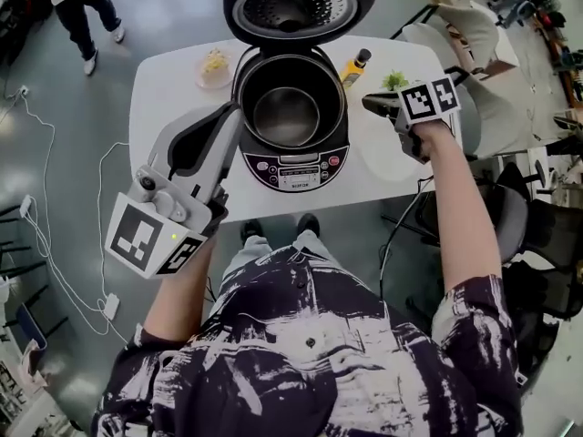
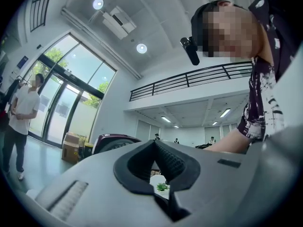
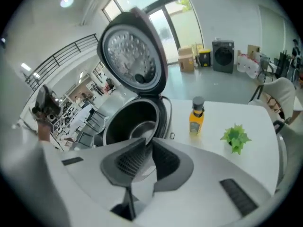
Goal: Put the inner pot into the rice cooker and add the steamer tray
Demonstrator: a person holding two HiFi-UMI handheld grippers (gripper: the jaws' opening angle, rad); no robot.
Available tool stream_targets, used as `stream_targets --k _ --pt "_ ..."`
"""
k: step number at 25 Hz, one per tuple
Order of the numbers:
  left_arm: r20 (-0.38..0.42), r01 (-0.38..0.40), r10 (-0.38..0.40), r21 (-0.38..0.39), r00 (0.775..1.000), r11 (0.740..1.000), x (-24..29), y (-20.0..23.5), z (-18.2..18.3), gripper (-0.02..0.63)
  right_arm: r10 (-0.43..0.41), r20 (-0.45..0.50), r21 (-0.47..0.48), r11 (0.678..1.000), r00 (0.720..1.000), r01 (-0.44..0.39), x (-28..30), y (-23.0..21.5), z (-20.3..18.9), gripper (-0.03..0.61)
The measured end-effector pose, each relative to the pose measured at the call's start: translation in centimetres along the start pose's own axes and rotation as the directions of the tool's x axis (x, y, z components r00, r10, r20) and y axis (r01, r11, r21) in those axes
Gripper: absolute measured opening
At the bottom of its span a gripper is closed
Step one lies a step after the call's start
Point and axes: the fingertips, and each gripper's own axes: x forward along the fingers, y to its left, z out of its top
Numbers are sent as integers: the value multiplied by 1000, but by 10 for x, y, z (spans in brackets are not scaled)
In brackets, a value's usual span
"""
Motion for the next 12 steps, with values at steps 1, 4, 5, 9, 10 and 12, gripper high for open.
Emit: stream_targets --k 1,4,5,9,10,12 --pt "-7 15 -15 1 1000 1000 6 -6 -2 5 -28 68 -23 999 997 30 -14 -8 1 40" --pt "-30 47 -47 3 998 999 22 -20 -9 5 -191 265 -103 969 945 225 -58 -52 -8 40" --pt "-39 57 -57 2 998 998 27 -25 -12 5 -254 309 -109 948 917 300 -71 -71 -19 40" --pt "-74 89 -89 1 993 996 44 -39 -22 5 -443 338 -3 882 831 471 -93 -149 -92 84" --pt "-82 93 -93 1 992 996 47 -42 -24 5 -472 321 42 873 821 486 -92 -166 -113 97" --pt "-98 101 -100 3 990 995 54 -47 -29 5 -513 269 139 858 815 494 -86 -195 -153 153"
